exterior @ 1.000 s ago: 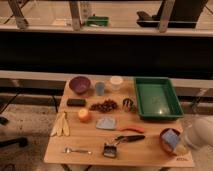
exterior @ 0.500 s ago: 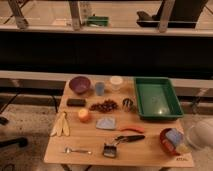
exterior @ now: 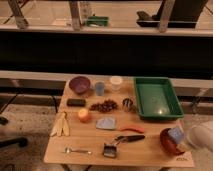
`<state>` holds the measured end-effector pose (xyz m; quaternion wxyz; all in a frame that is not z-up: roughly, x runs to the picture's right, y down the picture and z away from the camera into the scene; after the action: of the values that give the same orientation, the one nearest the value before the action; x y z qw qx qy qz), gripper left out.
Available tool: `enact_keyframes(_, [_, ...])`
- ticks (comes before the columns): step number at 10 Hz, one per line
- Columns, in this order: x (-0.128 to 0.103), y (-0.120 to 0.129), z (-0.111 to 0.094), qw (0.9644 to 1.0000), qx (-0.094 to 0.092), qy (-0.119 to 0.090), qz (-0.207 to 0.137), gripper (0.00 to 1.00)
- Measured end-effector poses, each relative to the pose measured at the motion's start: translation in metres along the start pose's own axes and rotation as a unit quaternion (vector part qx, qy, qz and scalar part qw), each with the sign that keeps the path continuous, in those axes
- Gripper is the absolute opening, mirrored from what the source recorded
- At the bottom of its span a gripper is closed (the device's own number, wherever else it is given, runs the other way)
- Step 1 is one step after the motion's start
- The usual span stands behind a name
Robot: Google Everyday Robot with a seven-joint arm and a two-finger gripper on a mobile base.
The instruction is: Wipe red bowl with sponge
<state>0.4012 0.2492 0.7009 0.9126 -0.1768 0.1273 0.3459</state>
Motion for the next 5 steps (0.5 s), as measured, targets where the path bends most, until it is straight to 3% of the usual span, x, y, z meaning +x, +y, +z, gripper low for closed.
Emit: enact_keyframes(5, [-0.017,0.003,-0.003,0.9995,0.013,-0.009,-0.029,0.00])
